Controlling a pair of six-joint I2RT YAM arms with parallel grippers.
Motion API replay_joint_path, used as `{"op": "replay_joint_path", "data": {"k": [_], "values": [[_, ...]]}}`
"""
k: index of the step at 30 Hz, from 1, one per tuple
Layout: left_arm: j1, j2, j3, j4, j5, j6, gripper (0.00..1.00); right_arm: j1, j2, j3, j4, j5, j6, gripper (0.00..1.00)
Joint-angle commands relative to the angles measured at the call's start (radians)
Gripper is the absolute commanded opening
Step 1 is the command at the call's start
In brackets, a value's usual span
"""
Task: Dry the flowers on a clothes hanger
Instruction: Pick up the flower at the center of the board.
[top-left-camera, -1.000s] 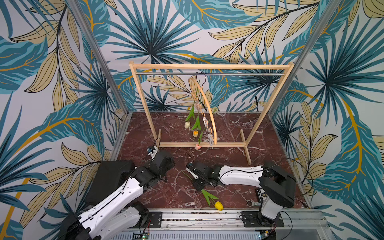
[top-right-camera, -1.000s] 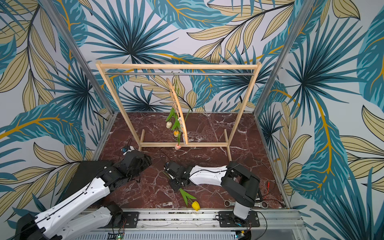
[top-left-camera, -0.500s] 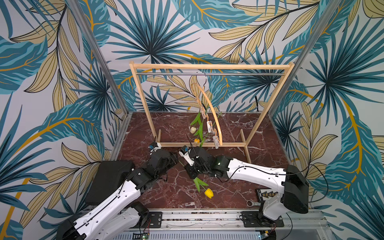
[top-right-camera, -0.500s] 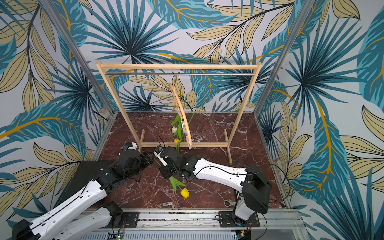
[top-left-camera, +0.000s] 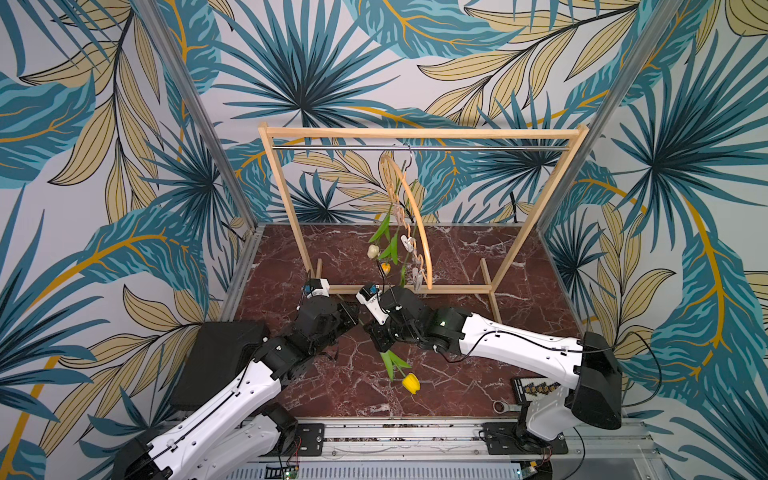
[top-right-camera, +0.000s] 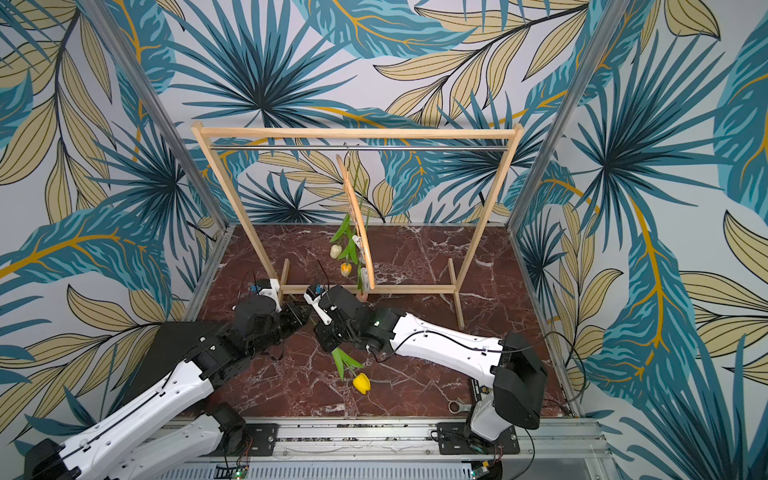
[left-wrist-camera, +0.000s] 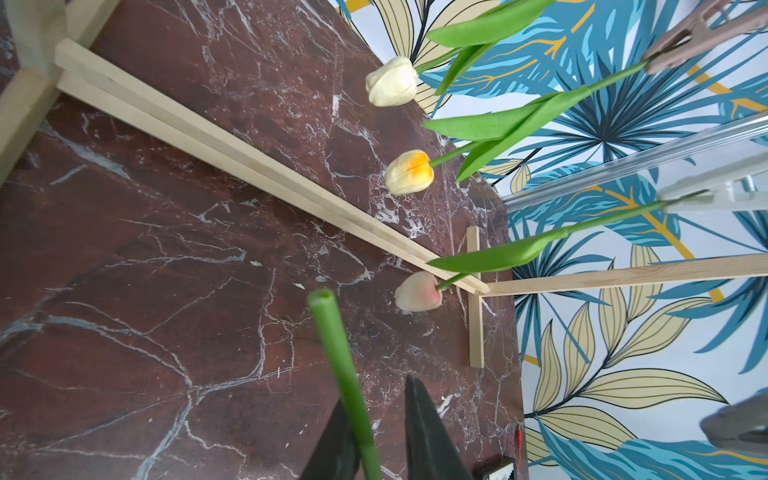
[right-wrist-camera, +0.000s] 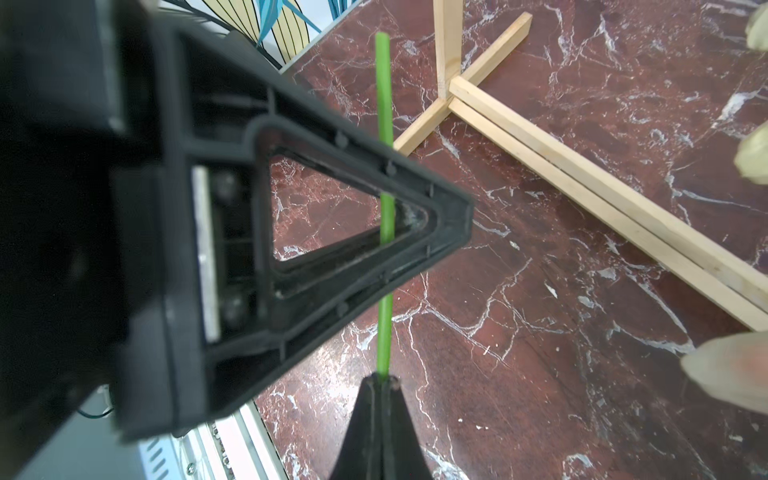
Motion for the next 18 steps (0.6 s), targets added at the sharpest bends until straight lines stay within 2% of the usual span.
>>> {"op": "replay_joint_path", "data": {"k": [1,5,8,14,18], "values": [[0.004,-0.006,-0.02,0.042,0.005,0.019,0.13,0.004,-0.026,0.025,-0.001,0.003,0.023,0.0],[0.004,-0.011,-0.01,0.05,-0.011,0.042,0.0,0.004,-0.033,0.028,-0.002,-0.002,0.036,0.0],[0.006,-0.024,-0.003,0.062,-0.027,0.074,0.0,0.004,-0.051,0.029,-0.007,-0.008,0.053,0.04],[0.03,-0.066,0.008,0.112,0.027,0.184,0.0,-0.012,-0.12,0.006,0.007,-0.06,0.111,0.38],[0.077,-0.075,0.023,0.168,0.211,0.227,0.0,-0.031,-0.179,-0.014,0.03,-0.138,0.15,0.48]]}}
